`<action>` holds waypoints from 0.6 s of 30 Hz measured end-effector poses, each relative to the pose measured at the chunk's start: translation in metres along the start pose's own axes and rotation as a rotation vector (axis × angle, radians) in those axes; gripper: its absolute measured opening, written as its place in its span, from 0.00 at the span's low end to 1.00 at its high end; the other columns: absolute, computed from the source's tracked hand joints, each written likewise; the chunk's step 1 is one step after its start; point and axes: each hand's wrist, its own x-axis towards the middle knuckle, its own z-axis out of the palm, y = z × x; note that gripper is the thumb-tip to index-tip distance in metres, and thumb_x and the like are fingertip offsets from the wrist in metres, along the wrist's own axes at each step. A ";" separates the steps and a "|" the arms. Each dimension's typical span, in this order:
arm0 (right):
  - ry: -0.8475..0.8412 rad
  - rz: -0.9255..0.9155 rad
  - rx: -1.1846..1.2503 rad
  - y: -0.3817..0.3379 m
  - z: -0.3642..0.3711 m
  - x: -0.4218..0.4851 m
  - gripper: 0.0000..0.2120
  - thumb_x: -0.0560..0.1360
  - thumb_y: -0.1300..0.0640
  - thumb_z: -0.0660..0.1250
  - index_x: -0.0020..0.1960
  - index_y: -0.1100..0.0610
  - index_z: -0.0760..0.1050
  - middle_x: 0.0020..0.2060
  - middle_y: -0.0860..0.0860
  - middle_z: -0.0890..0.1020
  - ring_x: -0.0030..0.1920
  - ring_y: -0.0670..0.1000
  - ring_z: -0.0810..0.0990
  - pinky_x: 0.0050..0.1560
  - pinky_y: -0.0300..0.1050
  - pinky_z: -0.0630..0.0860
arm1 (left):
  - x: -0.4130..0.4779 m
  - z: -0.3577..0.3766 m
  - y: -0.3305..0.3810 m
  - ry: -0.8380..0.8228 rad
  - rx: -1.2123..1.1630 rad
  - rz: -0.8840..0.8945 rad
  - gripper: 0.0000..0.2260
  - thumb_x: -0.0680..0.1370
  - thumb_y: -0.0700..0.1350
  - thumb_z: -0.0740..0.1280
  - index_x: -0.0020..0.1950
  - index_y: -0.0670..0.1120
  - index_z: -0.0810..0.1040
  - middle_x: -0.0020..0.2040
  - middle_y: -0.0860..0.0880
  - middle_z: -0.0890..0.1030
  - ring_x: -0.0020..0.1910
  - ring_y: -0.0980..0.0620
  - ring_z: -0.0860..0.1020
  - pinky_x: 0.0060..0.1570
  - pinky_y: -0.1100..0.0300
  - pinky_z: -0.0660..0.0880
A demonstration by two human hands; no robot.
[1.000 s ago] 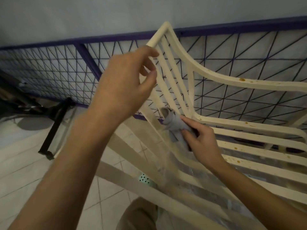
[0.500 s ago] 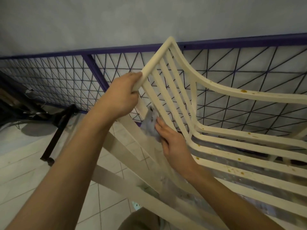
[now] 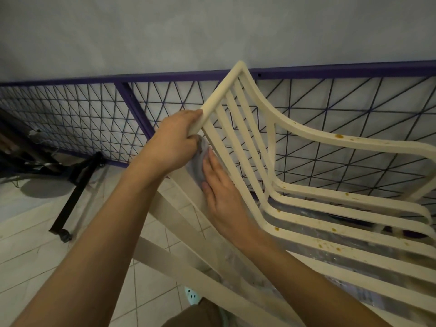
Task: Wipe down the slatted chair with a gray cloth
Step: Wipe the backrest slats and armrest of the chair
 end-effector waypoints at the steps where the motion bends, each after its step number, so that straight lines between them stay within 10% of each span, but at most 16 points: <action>1: -0.004 0.014 0.004 0.007 0.000 -0.007 0.26 0.83 0.59 0.54 0.78 0.52 0.50 0.78 0.48 0.51 0.77 0.45 0.51 0.68 0.24 0.49 | 0.001 0.000 -0.001 0.000 0.009 0.006 0.25 0.80 0.37 0.61 0.76 0.46 0.62 0.73 0.48 0.67 0.70 0.48 0.67 0.67 0.58 0.62; 13: 0.073 0.195 0.169 0.056 -0.024 -0.049 0.14 0.77 0.63 0.65 0.61 0.55 0.78 0.52 0.52 0.84 0.53 0.44 0.82 0.56 0.48 0.79 | 0.002 0.010 -0.002 0.007 0.115 0.010 0.28 0.79 0.37 0.62 0.78 0.47 0.57 0.71 0.46 0.67 0.66 0.46 0.69 0.62 0.55 0.66; 18: 0.213 0.031 0.211 0.004 -0.020 0.008 0.16 0.75 0.65 0.68 0.63 0.60 0.76 0.60 0.53 0.80 0.61 0.41 0.75 0.63 0.34 0.71 | 0.001 0.008 -0.001 -0.027 0.081 0.010 0.29 0.79 0.38 0.63 0.78 0.48 0.57 0.70 0.43 0.68 0.63 0.44 0.71 0.54 0.58 0.67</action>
